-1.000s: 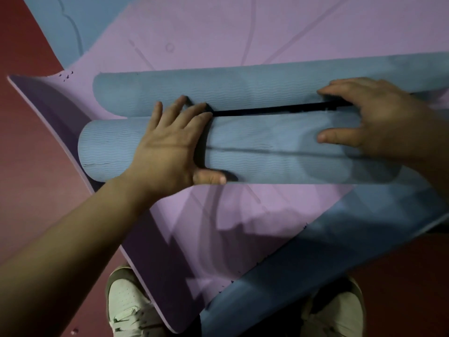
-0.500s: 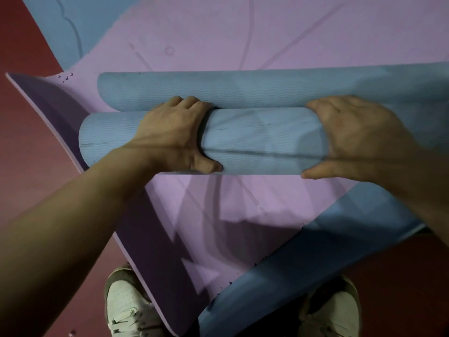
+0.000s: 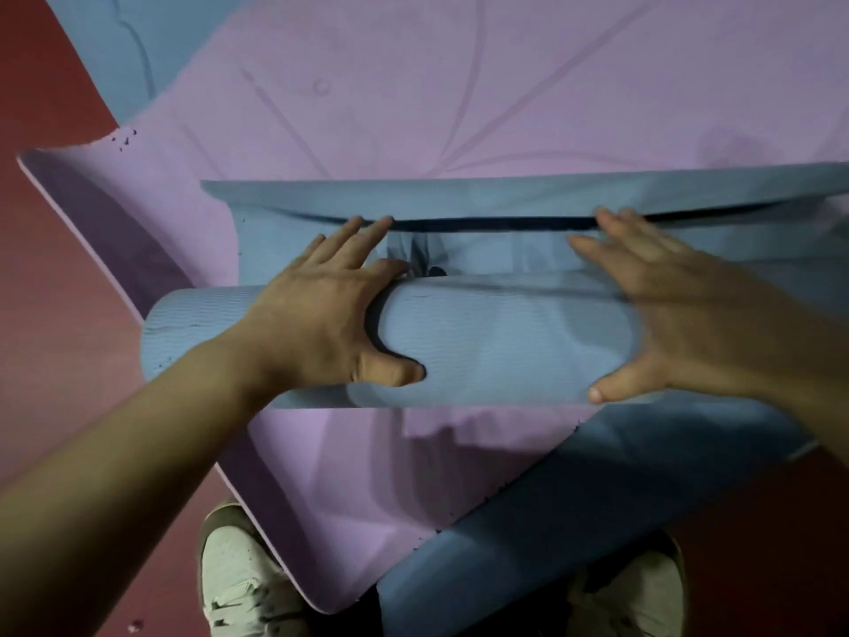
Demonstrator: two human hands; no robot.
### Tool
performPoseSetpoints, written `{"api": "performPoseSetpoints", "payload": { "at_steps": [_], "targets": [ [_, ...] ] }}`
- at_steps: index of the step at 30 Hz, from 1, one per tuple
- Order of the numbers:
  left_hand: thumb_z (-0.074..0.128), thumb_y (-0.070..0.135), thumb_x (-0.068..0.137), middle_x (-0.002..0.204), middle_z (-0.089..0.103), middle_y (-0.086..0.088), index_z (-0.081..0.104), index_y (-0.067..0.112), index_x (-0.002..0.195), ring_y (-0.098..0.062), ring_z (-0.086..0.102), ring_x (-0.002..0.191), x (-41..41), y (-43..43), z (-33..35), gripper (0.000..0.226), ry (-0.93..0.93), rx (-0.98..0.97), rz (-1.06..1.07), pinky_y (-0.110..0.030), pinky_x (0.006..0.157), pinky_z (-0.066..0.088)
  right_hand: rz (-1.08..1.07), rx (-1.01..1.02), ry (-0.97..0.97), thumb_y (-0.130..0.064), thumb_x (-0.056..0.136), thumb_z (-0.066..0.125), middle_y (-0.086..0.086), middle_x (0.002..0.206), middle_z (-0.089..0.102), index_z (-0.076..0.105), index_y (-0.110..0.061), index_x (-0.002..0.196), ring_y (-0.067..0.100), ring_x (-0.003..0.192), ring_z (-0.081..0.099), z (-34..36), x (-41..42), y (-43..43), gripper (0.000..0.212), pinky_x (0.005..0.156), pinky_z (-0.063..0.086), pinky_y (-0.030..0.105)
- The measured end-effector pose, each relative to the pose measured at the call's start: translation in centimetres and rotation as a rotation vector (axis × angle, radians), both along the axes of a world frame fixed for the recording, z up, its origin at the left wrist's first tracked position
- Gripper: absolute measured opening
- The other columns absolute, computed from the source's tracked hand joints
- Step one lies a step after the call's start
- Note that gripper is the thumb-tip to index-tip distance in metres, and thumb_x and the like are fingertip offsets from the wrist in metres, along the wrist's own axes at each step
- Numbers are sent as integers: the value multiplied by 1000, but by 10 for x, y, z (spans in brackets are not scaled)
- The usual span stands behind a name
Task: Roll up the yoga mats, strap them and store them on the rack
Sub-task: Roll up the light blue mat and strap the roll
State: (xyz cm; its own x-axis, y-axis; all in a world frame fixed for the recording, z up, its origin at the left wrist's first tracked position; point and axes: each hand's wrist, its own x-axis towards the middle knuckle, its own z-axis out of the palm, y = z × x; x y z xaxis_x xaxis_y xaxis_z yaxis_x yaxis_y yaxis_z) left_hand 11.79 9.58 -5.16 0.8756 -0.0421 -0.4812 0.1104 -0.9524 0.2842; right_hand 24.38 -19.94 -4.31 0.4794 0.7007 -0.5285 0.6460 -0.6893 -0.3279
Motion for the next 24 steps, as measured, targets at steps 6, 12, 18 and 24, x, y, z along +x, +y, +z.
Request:
{"api": "performPoseSetpoints", "payload": {
  "at_steps": [6, 12, 18, 24],
  "targets": [
    [48, 90, 45, 167, 1, 3, 37, 30, 151, -17, -5, 153, 14, 8, -2, 122, -34, -50, 29, -45, 124, 9, -37, 21, -2, -92, 25, 51, -11, 161, -18, -4, -36, 155, 5, 145, -23, -9, 23, 8, 152, 116, -3, 27],
    [51, 83, 62, 157, 35, -1, 49, 22, 144, -22, 29, 146, 35, 23, -8, 102, -203, -189, 120, -40, 119, 24, -201, 230, -26, -92, 49, 56, -8, 152, 37, 33, -35, 148, 14, 143, 28, -13, 42, 1, 116, 116, 19, 28],
    [67, 65, 73, 124, 59, -3, 65, 23, 121, -27, 51, 118, 44, 21, -12, 63, -375, -153, 270, -31, 98, 38, -234, 313, -126, -79, 59, 58, -5, 122, 57, 53, -35, 131, 19, 116, 45, -7, 56, 13, 85, 102, 35, 34],
    [51, 53, 90, 92, 60, -8, 66, 10, 85, -31, 53, 89, 37, -15, -12, 45, -597, 37, 346, -39, 73, 41, -241, 464, -261, -63, 73, 61, -10, 85, 58, 66, -32, 90, 11, 87, 49, -10, 57, 19, 36, 89, 42, 42]
  ]
}}
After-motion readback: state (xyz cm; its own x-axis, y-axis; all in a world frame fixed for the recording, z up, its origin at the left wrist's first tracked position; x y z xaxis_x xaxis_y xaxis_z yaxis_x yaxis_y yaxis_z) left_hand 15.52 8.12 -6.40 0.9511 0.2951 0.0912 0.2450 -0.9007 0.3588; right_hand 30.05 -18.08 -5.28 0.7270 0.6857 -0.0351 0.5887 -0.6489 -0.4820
